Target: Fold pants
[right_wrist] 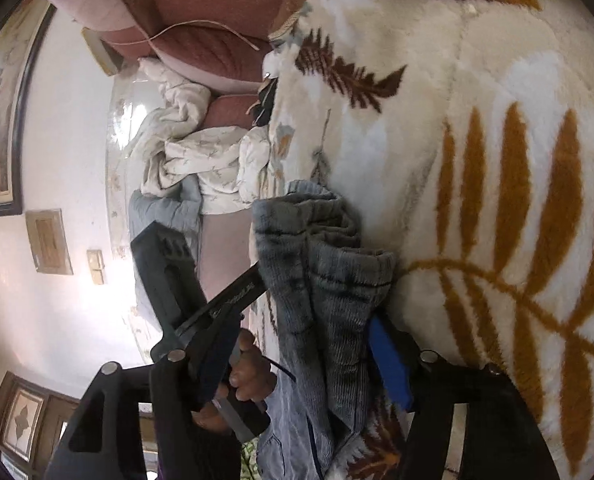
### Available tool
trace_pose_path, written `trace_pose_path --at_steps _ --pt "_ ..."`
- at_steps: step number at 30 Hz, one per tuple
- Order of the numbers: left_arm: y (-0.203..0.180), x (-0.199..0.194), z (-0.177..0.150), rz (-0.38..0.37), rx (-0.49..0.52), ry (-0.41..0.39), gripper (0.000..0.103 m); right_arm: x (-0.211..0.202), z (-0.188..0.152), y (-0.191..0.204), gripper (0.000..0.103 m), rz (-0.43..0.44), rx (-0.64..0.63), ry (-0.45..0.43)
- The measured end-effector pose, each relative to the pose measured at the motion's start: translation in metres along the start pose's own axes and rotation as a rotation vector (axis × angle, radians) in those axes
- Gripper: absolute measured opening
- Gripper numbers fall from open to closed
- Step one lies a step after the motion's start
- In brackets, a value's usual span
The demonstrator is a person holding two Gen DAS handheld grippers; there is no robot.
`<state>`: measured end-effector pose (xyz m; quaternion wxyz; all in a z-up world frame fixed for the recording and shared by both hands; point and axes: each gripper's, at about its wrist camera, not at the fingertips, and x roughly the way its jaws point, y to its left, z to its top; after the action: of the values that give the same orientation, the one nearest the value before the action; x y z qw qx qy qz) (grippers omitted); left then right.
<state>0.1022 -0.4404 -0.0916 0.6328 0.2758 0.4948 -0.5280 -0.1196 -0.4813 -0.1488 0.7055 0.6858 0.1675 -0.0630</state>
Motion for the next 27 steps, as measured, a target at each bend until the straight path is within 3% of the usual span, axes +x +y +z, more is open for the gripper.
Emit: trace_pose_path --at_steps 1,4,5,7,12,15,27 --pt "0.000 -0.001 -0.001 -0.001 0.002 -0.003 0.029 0.003 0.000 0.002 0.060 -0.018 -0.014 0.004" --pt "-0.001 -0.002 -0.002 0.004 -0.002 -0.005 0.026 0.015 0.006 -0.001 0.027 -0.051 -0.036 0.051" --pt "-0.002 -0.001 -0.002 0.006 -0.004 -0.009 0.025 0.018 0.008 -0.005 0.024 -0.038 -0.017 0.068" --pt "-0.002 -0.002 -0.002 0.007 -0.009 -0.019 0.024 0.018 0.008 -0.003 0.023 -0.013 -0.032 0.073" --pt "0.002 -0.013 -0.007 -0.004 -0.044 -0.050 0.019 0.013 -0.007 0.035 0.023 -0.062 -0.247 0.056" --pt "0.007 -0.028 -0.009 -0.023 -0.080 -0.090 0.018 0.009 -0.015 0.053 0.023 -0.040 -0.320 0.061" --pt "0.049 -0.120 -0.050 -0.077 -0.236 -0.320 0.016 0.003 -0.060 0.106 0.023 0.001 -0.555 0.060"
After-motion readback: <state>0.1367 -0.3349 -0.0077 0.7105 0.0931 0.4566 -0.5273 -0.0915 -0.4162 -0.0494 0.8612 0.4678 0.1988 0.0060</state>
